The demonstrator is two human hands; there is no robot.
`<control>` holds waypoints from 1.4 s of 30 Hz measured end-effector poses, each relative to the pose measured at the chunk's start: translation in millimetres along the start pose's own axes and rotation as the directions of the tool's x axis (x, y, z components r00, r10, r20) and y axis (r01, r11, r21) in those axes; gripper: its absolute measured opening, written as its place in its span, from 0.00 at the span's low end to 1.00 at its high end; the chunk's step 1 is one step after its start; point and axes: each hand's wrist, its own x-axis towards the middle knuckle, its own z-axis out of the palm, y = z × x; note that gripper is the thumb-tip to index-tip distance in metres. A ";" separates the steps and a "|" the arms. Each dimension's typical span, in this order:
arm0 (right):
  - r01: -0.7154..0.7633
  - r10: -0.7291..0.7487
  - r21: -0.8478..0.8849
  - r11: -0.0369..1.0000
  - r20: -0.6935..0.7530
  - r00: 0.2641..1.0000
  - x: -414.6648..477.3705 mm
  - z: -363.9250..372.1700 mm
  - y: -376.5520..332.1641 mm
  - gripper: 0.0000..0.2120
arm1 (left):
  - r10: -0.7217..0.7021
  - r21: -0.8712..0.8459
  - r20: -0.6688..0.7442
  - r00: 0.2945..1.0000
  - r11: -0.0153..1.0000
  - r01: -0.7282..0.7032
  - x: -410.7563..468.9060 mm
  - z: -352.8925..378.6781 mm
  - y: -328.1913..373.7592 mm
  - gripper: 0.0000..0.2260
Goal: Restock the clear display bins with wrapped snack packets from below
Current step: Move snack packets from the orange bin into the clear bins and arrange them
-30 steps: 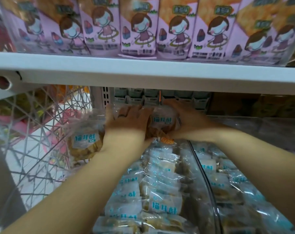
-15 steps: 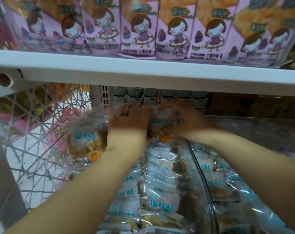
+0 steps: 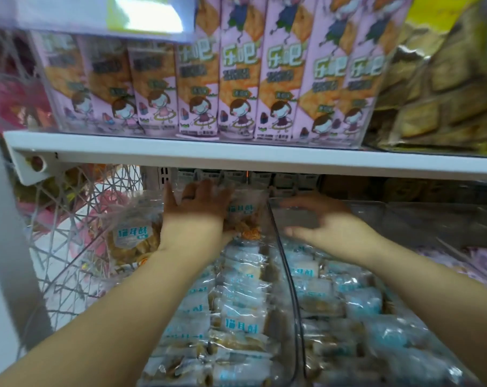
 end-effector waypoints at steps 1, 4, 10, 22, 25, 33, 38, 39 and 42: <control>-0.030 0.033 -0.090 0.995 0.039 0.999 -12.3 -9.7 2.7 0.20 | -0.012 -0.007 0.022 1.000 1.000 0.012 -3.3 -8.6 3.8 0.33; -0.098 0.114 -0.178 0.979 0.081 0.990 -44.2 -42.2 14.1 0.13 | -0.040 -0.026 0.138 0.990 0.999 0.044 -16.1 -28.4 16.7 0.22; -0.278 0.444 -0.456 0.845 0.311 0.840 -89.9 -83.5 35.4 0.23 | -0.052 -0.095 0.299 0.953 0.992 0.084 -40.6 -57.7 36.7 0.20; -0.351 0.397 -0.313 0.883 0.096 0.913 -97.2 -78.8 32.4 0.21 | 0.054 -0.385 0.183 0.982 0.923 0.020 -48.8 -77.3 52.0 0.18; -0.419 0.381 0.214 0.882 0.197 0.903 -90.1 -72.0 -1.6 0.13 | 0.275 -0.571 0.174 0.945 0.811 -0.131 -49.0 -86.2 55.4 0.28; -0.508 0.195 0.730 0.458 0.475 0.858 -84.2 -44.1 -65.0 0.19 | 0.133 -0.815 0.150 0.980 0.578 0.047 -54.6 -94.0 34.3 0.16; -0.396 0.221 0.728 0.560 0.329 0.918 -87.3 -17.8 -83.5 0.15 | -0.015 -0.917 0.347 0.938 0.206 0.342 -62.7 -86.0 11.8 0.17; -0.376 0.225 0.766 0.521 0.302 0.926 -86.4 -14.1 -85.7 0.11 | 0.022 -0.909 0.413 0.911 0.070 0.410 -63.5 -87.1 8.1 0.17; -0.366 0.196 0.842 0.396 0.312 0.930 -86.0 -9.1 -90.4 0.11 | 0.171 -0.785 0.575 0.800 -0.158 0.598 -66.5 -90.3 -2.1 0.21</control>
